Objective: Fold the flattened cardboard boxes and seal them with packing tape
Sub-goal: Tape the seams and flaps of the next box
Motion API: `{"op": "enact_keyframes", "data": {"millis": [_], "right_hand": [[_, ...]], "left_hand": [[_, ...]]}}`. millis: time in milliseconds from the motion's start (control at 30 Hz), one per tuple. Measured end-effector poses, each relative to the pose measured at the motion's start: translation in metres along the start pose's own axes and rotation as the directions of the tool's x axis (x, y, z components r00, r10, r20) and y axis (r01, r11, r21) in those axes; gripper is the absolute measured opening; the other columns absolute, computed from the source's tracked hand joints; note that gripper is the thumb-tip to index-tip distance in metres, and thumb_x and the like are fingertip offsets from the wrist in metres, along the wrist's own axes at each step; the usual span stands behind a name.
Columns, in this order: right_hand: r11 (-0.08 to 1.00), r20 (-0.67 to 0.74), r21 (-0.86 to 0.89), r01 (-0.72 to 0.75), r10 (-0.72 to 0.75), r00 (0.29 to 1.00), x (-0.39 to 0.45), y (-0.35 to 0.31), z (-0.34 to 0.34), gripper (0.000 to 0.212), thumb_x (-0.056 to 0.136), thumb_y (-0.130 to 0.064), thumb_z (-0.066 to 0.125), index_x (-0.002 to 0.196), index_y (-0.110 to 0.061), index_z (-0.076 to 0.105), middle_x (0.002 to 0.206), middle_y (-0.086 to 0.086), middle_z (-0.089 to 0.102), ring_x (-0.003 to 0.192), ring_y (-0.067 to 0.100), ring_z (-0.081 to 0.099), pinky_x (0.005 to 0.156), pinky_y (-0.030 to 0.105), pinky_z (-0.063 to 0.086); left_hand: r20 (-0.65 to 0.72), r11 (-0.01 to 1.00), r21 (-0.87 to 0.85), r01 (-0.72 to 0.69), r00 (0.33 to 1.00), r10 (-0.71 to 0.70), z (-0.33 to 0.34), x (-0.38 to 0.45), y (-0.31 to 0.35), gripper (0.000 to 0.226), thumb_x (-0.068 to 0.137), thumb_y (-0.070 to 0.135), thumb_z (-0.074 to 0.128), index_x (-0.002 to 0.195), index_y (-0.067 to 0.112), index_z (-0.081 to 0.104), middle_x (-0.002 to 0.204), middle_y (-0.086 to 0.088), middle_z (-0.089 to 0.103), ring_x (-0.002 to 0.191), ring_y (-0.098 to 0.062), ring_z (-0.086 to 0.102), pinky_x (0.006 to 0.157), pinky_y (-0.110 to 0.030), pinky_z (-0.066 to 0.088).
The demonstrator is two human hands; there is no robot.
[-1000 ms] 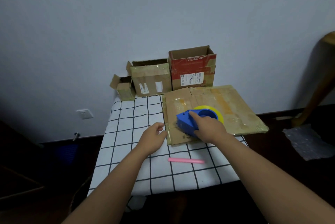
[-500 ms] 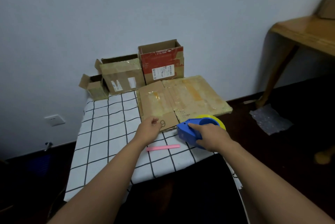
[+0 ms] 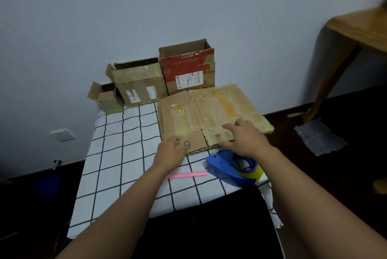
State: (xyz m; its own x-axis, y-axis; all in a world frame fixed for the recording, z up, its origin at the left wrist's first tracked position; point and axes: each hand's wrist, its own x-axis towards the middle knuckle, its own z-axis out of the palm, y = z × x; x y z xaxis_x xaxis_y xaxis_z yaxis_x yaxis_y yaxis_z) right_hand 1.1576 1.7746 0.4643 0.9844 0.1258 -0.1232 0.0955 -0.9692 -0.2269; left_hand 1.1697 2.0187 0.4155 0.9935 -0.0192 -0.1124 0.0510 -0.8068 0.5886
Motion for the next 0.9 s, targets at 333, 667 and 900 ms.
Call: {"op": "enact_keyframes", "data": {"millis": [333, 667, 900], "right_hand": [[0.978, 0.245, -0.030, 0.206, -0.193, 0.950, 0.070, -0.033, 0.032, 0.085, 0.080, -0.053, 0.071, 0.151, -0.027, 0.031, 0.154, 0.008, 0.031, 0.140, 0.031, 0.026, 0.111, 0.048, 0.034], [0.978, 0.212, -0.073, 0.197, -0.178, 0.961, 0.078, -0.038, 0.048, 0.090, 0.081, -0.042, 0.070, 0.153, -0.035, 0.017, 0.155, 0.005, 0.021, 0.140, 0.032, 0.024, 0.111, 0.051, 0.027], [0.978, -0.142, -0.137, 0.156, -0.175, 0.974, 0.071, -0.047, 0.010, 0.057, 0.096, -0.017, 0.051, 0.148, -0.033, 0.037, 0.149, -0.001, 0.047, 0.132, 0.025, 0.046, 0.105, 0.041, 0.038]], "left_hand": [[0.166, 0.887, 0.396, -0.239, 0.968, 0.187, 0.017, 0.017, -0.026, 0.079, 0.083, 0.037, 0.067, 0.149, 0.034, 0.023, 0.159, -0.006, 0.015, 0.142, -0.028, 0.019, 0.114, -0.038, 0.025], [0.052, 0.855, 0.443, -0.270, 0.960, 0.276, -0.007, 0.018, -0.022, 0.044, 0.105, 0.037, 0.031, 0.149, 0.035, 0.032, 0.151, 0.003, 0.038, 0.136, -0.019, 0.034, 0.097, -0.040, 0.044], [-0.214, 0.937, 0.218, -0.273, 0.923, 0.319, -0.040, 0.024, -0.004, 0.042, 0.098, 0.048, 0.047, 0.134, 0.027, 0.053, 0.130, 0.004, 0.059, 0.120, -0.018, 0.050, 0.091, -0.033, 0.044]]}}
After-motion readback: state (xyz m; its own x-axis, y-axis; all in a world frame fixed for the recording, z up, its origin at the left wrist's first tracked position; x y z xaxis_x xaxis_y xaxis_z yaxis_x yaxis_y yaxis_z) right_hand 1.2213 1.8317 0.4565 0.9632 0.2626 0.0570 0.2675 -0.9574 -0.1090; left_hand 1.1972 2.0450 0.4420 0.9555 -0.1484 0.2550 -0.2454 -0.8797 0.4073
